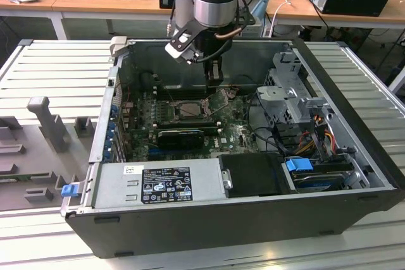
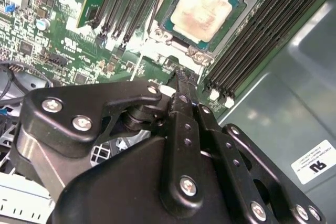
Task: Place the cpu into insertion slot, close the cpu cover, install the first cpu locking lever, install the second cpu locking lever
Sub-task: 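Close the cpu cover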
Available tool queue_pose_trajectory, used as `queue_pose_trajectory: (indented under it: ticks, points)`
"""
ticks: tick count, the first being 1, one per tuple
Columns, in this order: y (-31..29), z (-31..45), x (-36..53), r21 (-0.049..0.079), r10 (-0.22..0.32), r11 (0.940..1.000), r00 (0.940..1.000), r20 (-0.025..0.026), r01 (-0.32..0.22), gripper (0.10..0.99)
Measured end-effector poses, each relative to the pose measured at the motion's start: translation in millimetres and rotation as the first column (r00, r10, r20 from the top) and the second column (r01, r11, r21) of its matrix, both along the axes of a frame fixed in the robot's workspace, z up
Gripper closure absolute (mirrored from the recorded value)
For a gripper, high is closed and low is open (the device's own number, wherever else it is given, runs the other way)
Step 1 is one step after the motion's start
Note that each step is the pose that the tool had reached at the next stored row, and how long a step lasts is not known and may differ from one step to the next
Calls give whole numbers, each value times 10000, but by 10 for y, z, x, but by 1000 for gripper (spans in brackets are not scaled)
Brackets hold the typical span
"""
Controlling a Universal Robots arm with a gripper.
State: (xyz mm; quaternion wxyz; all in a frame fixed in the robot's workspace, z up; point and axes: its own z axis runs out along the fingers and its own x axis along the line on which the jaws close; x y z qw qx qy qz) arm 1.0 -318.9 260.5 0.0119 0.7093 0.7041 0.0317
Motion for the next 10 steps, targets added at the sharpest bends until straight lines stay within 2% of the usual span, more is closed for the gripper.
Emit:
queue_pose_trajectory:
  ticks: [7,10]
  points:
    - [6,0,67,0,1,10000,10000,0,-1,980]
    - [6,0,142,-1,0,10000,10000,-3,0,980]
